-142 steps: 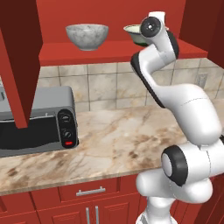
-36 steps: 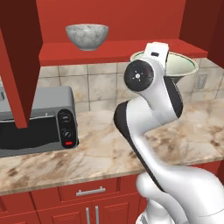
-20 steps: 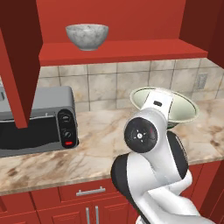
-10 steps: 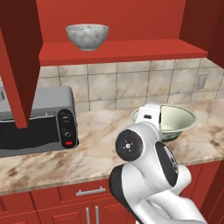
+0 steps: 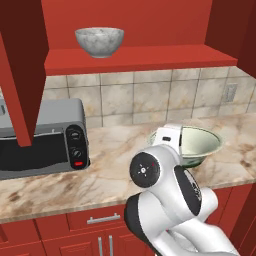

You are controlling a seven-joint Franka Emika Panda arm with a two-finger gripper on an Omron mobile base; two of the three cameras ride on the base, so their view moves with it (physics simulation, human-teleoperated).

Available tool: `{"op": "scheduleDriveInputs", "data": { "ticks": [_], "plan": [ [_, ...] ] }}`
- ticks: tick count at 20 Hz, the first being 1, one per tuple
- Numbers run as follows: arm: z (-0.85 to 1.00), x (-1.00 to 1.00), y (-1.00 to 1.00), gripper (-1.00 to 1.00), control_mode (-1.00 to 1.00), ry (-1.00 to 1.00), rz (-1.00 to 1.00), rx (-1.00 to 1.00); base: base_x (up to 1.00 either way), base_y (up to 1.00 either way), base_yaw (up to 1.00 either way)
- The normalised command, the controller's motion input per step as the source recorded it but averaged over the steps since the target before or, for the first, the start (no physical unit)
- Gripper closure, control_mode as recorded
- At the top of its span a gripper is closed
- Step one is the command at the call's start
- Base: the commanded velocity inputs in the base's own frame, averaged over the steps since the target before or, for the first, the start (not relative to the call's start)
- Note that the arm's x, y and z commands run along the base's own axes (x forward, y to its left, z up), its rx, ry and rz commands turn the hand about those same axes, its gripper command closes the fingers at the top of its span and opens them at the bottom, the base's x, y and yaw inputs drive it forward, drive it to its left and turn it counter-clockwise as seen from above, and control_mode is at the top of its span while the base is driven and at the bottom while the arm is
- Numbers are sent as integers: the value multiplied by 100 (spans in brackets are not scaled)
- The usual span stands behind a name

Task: Pick up the bowls from the cabinet and place each bowl in front of a stool on the dining counter.

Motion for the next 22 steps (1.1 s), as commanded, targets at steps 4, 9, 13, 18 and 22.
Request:
{"op": "scheduleDriveInputs", "data": {
  "ticks": [4,9,13,18,22],
  "plan": [
    [-14,-23,5,100,100,0,1,0,-39,4,3],
    [0,0,0,100,100,0,0,0,-79,38,8],
    [0,0,0,100,100,0,0,0,-69,55,19],
    [0,0,0,100,100,0,0,0,-54,57,43],
    [0,0,0,100,100,0,0,0,-36,66,51]
  ]
}}
